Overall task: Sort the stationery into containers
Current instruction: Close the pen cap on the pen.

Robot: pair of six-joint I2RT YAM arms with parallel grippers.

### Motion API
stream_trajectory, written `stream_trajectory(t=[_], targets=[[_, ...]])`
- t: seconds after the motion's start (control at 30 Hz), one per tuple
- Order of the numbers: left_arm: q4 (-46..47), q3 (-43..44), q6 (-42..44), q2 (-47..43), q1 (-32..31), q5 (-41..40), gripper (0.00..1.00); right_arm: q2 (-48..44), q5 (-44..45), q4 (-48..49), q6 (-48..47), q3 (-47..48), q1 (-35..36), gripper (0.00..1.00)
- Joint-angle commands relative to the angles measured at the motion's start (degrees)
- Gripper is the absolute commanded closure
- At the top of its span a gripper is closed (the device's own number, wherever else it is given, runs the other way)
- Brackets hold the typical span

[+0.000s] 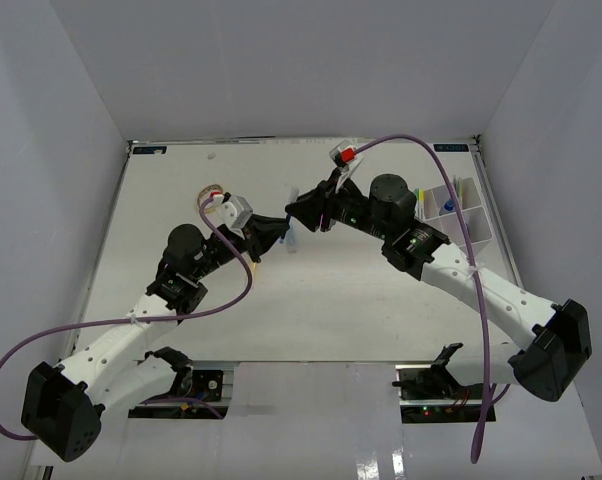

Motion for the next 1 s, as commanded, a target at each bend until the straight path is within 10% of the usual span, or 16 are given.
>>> stream_trajectory(t=[0.0, 0.4, 0.97], targets=[[2.9, 1.3, 0.0, -0.6, 0.0, 1.2, 1.00, -2.1, 0.1, 0.4, -0.6, -0.6, 0.2, 0.55], [2.6, 1.4, 0.0, 0.1, 0.0, 1.1, 1.00, -2.9, -2.0, -0.1, -0.7, 0.1, 0.2, 0.32], [2.4, 1.7, -0.7, 1.3, 0.1, 4.0, 1.00, -1.1, 2.4, -3.9, -5.4, 8.8, 0.1, 0.33]])
